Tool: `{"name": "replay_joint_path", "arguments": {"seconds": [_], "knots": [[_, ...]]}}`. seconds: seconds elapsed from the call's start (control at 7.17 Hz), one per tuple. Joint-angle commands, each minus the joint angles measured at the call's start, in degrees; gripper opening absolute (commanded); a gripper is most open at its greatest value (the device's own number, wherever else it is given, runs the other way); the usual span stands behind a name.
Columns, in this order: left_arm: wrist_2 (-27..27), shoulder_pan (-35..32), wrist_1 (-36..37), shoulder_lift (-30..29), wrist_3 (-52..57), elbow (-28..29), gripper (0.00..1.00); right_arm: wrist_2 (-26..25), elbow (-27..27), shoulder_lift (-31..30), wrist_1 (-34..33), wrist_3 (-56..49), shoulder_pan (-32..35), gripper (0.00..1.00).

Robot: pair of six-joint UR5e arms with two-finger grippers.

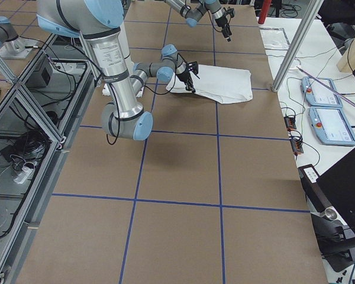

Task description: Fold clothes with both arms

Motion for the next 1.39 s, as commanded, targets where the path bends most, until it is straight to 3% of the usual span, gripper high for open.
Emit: {"name": "replay_joint_path", "arguments": {"seconds": [0.0,0.14,0.28,0.42,0.56,0.7,1.26], "knots": [[0.00,0.08,0.00,0.09,-0.04,-0.11,1.00,-0.07,0.64,-1.91,0.03,-0.66,0.00,0.00],[-0.09,0.08,-0.09,0.09,0.05,-0.19,1.00,-0.07,0.72,-1.92,0.03,-0.93,0.26,0.00],[-0.09,0.08,-0.09,0.09,0.05,-0.19,1.00,-0.16,0.81,-1.92,0.12,-0.93,0.44,0.28],[-0.09,0.08,-0.09,0.09,0.05,-0.28,1.00,-0.42,0.64,-1.31,0.03,0.03,0.79,0.99],[-0.09,0.08,-0.09,0.09,0.05,-0.28,1.00,-0.25,-0.23,-0.60,-0.49,-0.22,2.27,1.00],[-0.17,0.08,-0.44,0.17,0.05,-0.80,1.00,-0.07,-4.42,3.75,-0.59,-0.57,3.68,1.00],[-3.78,0.35,-0.88,1.32,0.05,-2.30,1.00,3.88,-32.50,27.91,-5.24,-0.84,10.36,1.00]]}}
